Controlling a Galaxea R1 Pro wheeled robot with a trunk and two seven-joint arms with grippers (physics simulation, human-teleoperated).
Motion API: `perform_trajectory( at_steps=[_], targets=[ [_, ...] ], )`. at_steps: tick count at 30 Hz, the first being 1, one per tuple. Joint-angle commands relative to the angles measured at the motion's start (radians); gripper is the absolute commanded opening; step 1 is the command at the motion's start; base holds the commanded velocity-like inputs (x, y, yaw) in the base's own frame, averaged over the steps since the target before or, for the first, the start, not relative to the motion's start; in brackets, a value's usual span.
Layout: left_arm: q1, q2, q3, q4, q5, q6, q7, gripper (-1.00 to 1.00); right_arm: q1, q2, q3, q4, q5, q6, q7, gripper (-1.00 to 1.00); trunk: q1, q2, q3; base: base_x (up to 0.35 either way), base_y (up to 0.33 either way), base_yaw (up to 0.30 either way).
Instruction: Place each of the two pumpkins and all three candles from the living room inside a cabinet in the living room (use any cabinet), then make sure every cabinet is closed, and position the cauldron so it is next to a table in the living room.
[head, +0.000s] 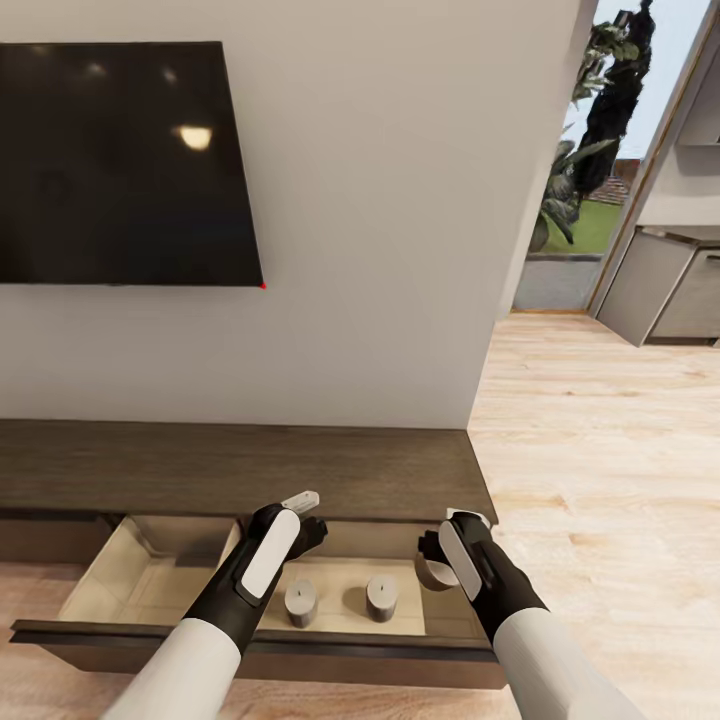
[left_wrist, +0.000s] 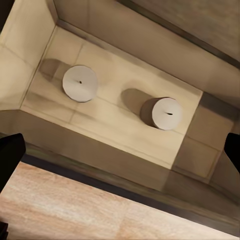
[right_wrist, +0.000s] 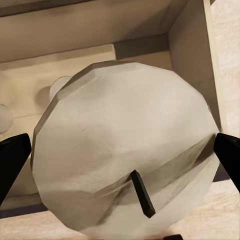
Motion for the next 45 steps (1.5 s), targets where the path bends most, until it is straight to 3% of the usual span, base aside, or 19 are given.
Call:
perform_trajectory(
  at_steps=[1, 28, 33, 37, 45],
  targets=[
    [-0.001, 0.0, -0.002, -0.001, 0.01, 0.0, 0.01, 1.0, -0.001, 0.0, 0.003, -0.001, -0.01, 0.002, -0.01, -1.0, 0.004, -0.008, -0.004, 0.0, 0.0, 0.0],
    [-0.001, 0.0, -0.001, -0.003, 0.01, 0.002, 0.009, 1.0, -0.002, 0.0, -0.009, -0.003, -0.024, 0.003, -0.01, -1.0, 0.107, -0.197, -0.089, 0.0, 0.0, 0.0],
    [-0.001, -0.001, -0.003, -0.064, 0.012, 0.016, 0.009, 1.0, -0.002, -0.002, -0.011, -0.003, -0.024, 0.001, -0.01, -1.0, 0.127, -0.232, -0.104, 0.0, 0.0, 0.0],
    [-0.001, -0.002, -0.007, -0.135, 0.013, 0.077, 0.01, 1.0, -0.002, -0.005, -0.013, -0.003, -0.023, -0.001, -0.01, -1.0, 0.142, -0.26, -0.117, 0.0, 0.0, 0.0],
    [-0.001, -0.002, -0.008, -0.148, 0.013, 0.09, 0.01, 1.0, -0.002, -0.004, -0.011, -0.001, -0.016, -0.064, -0.011, -1.0, 0.173, -0.316, -0.142, 0.0, 0.0, 0.0]
  ],
)
